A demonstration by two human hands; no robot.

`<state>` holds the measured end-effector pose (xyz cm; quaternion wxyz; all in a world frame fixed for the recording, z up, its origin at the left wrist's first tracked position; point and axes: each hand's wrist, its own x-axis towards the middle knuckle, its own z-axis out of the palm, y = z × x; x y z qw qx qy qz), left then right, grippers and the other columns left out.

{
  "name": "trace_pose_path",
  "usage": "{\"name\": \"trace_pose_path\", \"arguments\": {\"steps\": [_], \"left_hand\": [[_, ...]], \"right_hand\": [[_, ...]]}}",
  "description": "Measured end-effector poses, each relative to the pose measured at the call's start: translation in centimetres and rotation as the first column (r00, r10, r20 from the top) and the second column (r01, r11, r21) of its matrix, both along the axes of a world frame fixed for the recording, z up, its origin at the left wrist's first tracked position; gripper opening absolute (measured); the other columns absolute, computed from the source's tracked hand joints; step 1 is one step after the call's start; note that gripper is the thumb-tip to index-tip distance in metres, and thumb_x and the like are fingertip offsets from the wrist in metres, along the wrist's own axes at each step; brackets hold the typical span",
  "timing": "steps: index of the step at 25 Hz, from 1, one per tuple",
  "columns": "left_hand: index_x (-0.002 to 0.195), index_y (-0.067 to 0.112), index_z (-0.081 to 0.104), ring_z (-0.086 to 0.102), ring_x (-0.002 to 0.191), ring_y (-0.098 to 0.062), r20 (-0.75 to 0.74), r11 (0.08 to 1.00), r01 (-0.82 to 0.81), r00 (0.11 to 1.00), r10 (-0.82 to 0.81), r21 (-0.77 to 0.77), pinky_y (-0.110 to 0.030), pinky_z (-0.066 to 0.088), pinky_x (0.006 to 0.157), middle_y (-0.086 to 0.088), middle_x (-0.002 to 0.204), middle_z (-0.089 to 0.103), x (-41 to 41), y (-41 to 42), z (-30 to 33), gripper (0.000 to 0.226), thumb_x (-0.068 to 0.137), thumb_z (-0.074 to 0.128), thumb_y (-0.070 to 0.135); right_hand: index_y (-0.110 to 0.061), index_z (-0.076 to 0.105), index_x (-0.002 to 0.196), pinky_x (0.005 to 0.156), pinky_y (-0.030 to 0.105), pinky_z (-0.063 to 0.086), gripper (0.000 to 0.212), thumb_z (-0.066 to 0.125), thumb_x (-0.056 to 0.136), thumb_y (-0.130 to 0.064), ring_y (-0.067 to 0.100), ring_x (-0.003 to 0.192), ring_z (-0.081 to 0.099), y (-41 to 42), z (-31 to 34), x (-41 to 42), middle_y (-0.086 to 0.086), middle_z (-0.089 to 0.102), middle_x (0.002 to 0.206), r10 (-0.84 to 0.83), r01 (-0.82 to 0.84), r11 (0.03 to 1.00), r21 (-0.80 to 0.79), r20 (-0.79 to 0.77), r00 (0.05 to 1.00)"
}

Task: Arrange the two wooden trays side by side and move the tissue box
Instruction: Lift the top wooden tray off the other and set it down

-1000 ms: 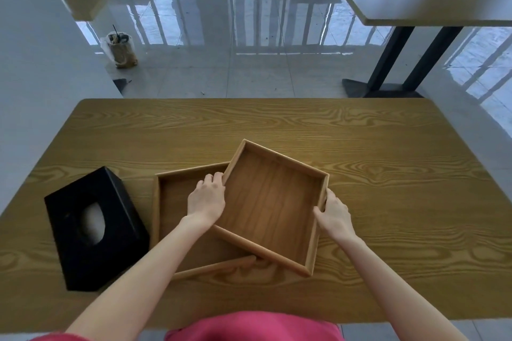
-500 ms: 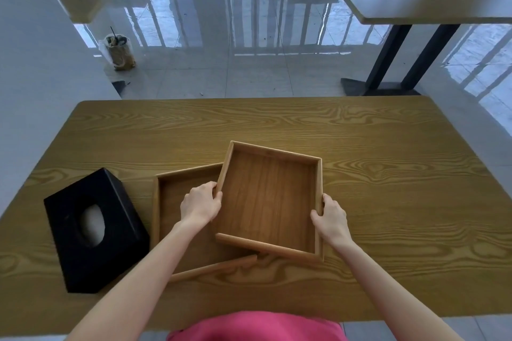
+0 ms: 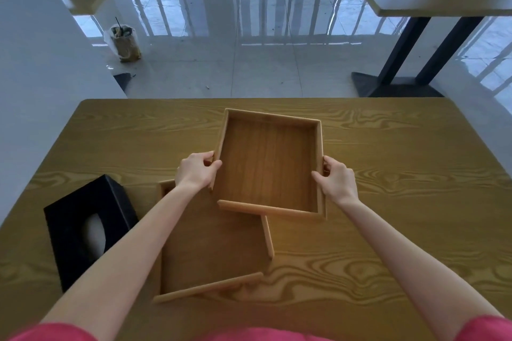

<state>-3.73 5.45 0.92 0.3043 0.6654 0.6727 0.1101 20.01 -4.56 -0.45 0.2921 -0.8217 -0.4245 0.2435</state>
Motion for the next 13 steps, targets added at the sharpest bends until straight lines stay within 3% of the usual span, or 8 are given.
{"name": "trace_pose_path", "arguments": {"steps": [3,7,13], "left_hand": [[0.129,0.012,0.053,0.047,0.128,-0.029,-0.004,1.000,-0.023,1.000,0.023,-0.008,-0.037,0.036,0.107,-0.011,0.135,0.056,0.8,2.7,0.2,0.044,0.089,0.055,0.030],[0.131,0.013,0.050,0.050,0.125,-0.028,0.050,0.996,-0.077,0.996,0.079,-0.036,-0.036,0.037,0.106,-0.011,0.136,0.055,2.3,6.1,-0.1,0.044,0.090,0.054,0.028],[0.133,0.012,0.048,0.046,0.129,-0.028,0.087,0.994,-0.076,0.993,0.083,-0.079,-0.038,0.036,0.108,-0.011,0.138,0.053,4.4,11.8,-0.9,0.046,0.091,0.054,0.027]], "right_hand": [[-0.005,0.061,0.113,0.086,0.040,0.050,0.030,0.060,0.085,-0.013,0.033,0.102,0.064,3.1,0.4,0.9,0.018,0.071,0.103,0.008,-0.008,1.000,-0.002,0.029,1.000],[-0.005,0.061,0.111,0.086,0.041,0.051,0.027,0.059,0.085,-0.013,0.032,0.101,0.063,7.5,0.4,2.3,0.017,0.071,0.103,0.021,-0.020,1.000,-0.023,0.034,0.999],[-0.001,0.061,0.099,0.076,0.042,0.053,0.017,0.057,0.085,-0.010,0.033,0.083,0.064,13.4,-1.2,4.4,0.016,0.070,0.087,0.004,0.000,0.998,-0.066,0.052,0.999]]}}
